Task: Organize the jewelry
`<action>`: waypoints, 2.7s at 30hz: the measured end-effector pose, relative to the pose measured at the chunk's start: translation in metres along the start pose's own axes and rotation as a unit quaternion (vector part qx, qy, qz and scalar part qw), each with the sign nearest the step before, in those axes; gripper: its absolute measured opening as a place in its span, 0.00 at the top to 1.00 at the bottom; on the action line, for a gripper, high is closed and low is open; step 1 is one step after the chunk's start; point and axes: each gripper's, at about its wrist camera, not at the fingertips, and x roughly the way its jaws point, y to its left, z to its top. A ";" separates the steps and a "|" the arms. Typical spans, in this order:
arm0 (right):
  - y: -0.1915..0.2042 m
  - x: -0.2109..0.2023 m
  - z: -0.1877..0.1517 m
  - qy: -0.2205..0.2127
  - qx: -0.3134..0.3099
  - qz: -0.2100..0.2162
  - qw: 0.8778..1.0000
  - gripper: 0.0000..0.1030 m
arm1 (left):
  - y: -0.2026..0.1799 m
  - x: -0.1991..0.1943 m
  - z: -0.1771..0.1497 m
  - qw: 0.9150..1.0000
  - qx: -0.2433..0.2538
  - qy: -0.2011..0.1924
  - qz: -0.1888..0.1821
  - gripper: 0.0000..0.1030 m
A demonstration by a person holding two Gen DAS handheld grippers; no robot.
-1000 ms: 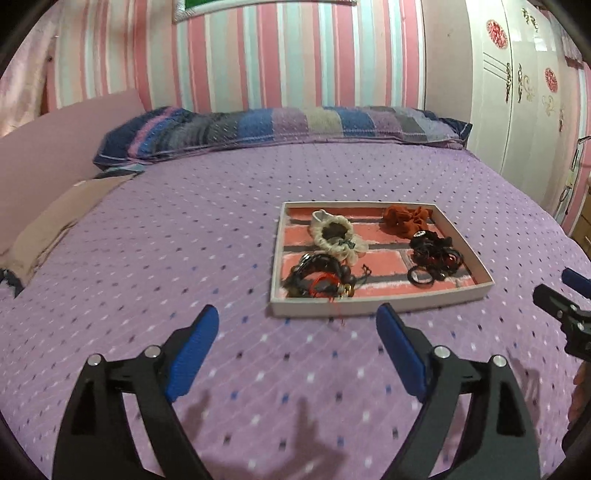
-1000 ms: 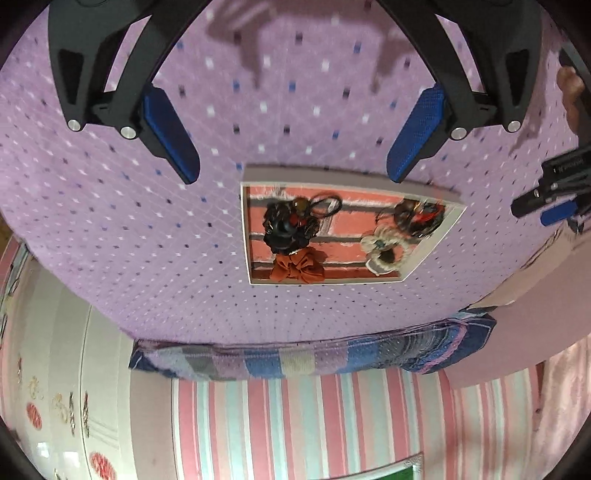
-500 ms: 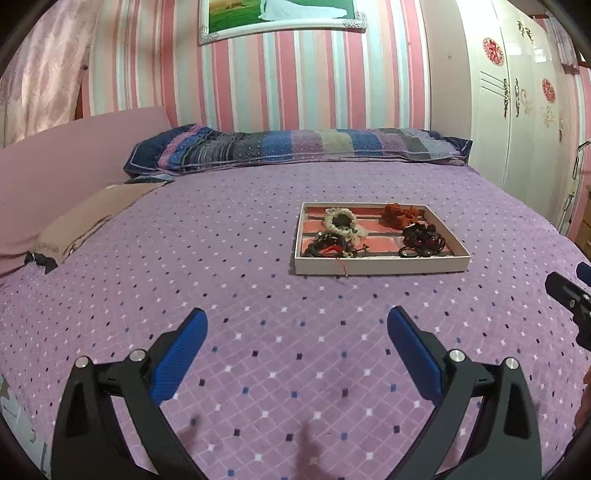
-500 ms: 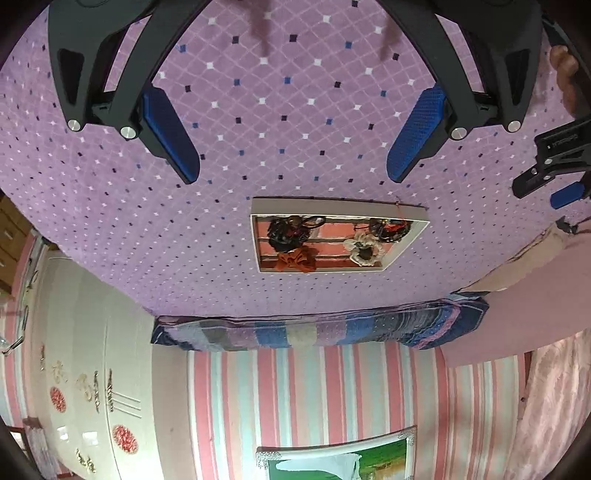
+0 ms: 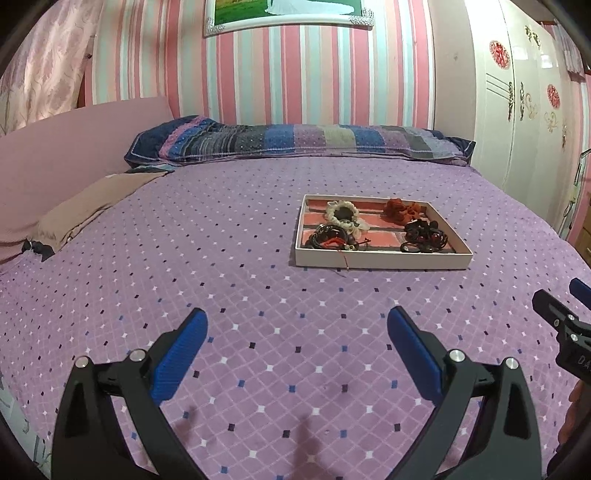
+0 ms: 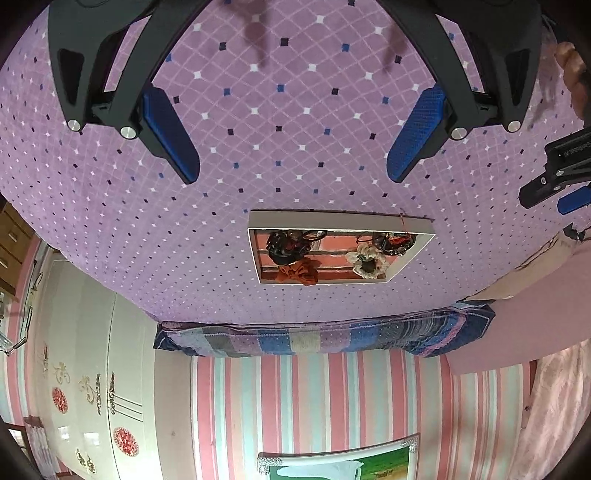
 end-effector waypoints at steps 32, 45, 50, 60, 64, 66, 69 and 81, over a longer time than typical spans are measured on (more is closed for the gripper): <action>0.001 -0.009 -0.001 -0.020 -0.012 -0.033 0.999 0.04 | -0.002 0.002 -0.006 1.000 0.008 -0.002 0.001 0.07; 0.001 -0.009 0.000 -0.024 -0.013 -0.037 0.999 0.04 | -0.001 0.002 -0.005 1.000 0.009 -0.003 0.002 0.07; 0.001 -0.009 0.000 -0.025 -0.015 -0.037 0.999 0.04 | 0.000 0.002 -0.005 1.000 0.009 -0.003 0.002 0.07; 0.000 -0.010 0.000 -0.026 -0.015 -0.038 0.999 0.04 | 0.000 0.003 -0.004 1.000 0.013 -0.005 0.005 0.07; 0.002 -0.011 0.000 -0.026 -0.016 -0.038 0.999 0.04 | -0.002 0.004 -0.004 1.000 0.013 -0.003 0.005 0.07; 0.002 -0.011 0.000 -0.026 -0.016 -0.039 0.999 0.04 | -0.002 0.004 -0.004 1.000 0.012 -0.002 0.005 0.07; 0.002 -0.011 0.001 -0.027 -0.015 -0.038 0.999 0.04 | -0.001 0.003 -0.004 1.000 0.013 -0.003 0.005 0.07; 0.003 -0.011 0.001 -0.026 -0.018 -0.037 0.999 0.04 | -0.003 0.006 -0.003 1.000 0.020 0.002 0.002 0.07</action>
